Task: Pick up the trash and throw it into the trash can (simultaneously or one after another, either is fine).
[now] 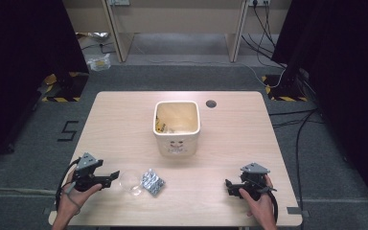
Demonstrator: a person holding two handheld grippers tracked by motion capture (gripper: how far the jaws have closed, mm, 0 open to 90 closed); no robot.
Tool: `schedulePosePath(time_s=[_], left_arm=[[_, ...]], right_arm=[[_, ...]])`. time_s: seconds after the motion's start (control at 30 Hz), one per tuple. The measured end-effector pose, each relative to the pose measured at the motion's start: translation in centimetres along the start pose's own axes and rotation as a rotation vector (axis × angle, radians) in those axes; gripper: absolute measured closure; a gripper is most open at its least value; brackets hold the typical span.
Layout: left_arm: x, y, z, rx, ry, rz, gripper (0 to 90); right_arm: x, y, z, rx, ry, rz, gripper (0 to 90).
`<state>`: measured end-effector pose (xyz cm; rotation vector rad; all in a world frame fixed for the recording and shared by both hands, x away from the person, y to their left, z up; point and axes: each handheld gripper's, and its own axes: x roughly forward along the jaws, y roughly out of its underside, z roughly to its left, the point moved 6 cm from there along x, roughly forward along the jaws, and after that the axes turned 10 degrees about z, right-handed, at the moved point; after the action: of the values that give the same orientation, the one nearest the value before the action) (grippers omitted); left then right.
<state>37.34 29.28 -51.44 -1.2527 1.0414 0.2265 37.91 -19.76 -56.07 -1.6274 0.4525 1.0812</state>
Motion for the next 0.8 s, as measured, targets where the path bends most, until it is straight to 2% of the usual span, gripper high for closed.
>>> schedulePosePath(time_s=[0.13, 0.17, 0.27, 0.37, 0.47, 0.67, 0.8], left_arm=[[-0.8, -0.4, 0.1, 0.002, -0.001, -0.017, 15.8], [-1.5, -0.8, 0.1, -0.003, 0.010, -0.034, 15.8], [-2.1, -1.2, -0.3, 0.003, 0.020, -0.046, 15.8], [-2.3, -1.4, -0.9, 0.007, 0.038, -0.057, 15.9], [-2.1, -1.7, -1.8, 0.032, 0.048, -0.050, 16.2], [-2.8, -2.5, -2.4, 0.040, 0.057, -0.073, 16.1], [-2.9, -2.7, -2.9, 0.049, 0.067, -0.069, 16.2]], right_arm=[[0.0, 0.0, 0.0, 0.001, 0.000, 0.000, 0.3], [0.0, 0.0, 0.0, 0.000, 0.000, 0.001, 0.2], [0.0, 0.0, 0.0, 0.001, 0.000, 0.001, 0.3], [0.0, 0.0, 0.0, 0.001, 0.000, 0.001, 0.3], [0.0, 0.0, 0.0, 0.001, 0.002, 0.003, 0.2], [0.0, 0.0, 0.0, 0.001, 0.002, 0.003, 0.2], [0.0, 0.0, 0.0, 0.000, 0.002, 0.003, 0.2]])
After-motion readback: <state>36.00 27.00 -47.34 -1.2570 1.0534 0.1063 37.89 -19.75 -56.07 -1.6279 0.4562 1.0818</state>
